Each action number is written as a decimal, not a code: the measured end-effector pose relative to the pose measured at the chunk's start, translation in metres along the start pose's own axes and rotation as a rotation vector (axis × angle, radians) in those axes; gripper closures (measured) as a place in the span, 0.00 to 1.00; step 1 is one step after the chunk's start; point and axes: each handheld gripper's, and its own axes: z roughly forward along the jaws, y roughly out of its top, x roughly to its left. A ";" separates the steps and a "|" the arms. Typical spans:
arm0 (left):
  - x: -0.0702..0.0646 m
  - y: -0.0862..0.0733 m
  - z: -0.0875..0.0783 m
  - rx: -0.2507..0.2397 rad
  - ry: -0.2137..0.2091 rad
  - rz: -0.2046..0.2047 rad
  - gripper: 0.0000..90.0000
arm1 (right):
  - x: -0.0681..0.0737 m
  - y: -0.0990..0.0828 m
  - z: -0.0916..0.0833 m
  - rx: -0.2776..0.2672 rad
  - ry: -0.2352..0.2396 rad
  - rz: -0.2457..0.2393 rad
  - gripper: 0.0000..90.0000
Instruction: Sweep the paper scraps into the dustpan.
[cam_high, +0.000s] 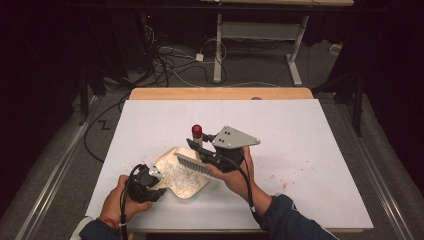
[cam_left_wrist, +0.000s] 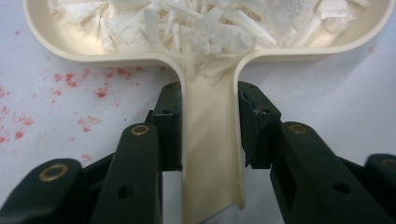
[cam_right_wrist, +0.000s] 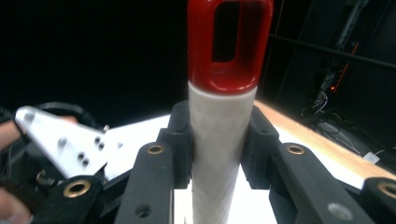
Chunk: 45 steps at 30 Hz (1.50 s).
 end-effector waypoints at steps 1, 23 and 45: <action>0.000 0.000 0.000 0.000 -0.002 0.001 0.70 | -0.002 0.003 -0.002 -0.010 -0.006 -0.007 0.78; 0.006 -0.001 -0.001 0.019 -0.036 -0.049 0.71 | -0.019 -0.014 0.034 0.063 -0.002 -0.061 0.78; 0.006 -0.002 -0.002 0.019 -0.034 -0.041 0.71 | -0.024 -0.002 -0.017 0.000 0.070 -0.006 0.78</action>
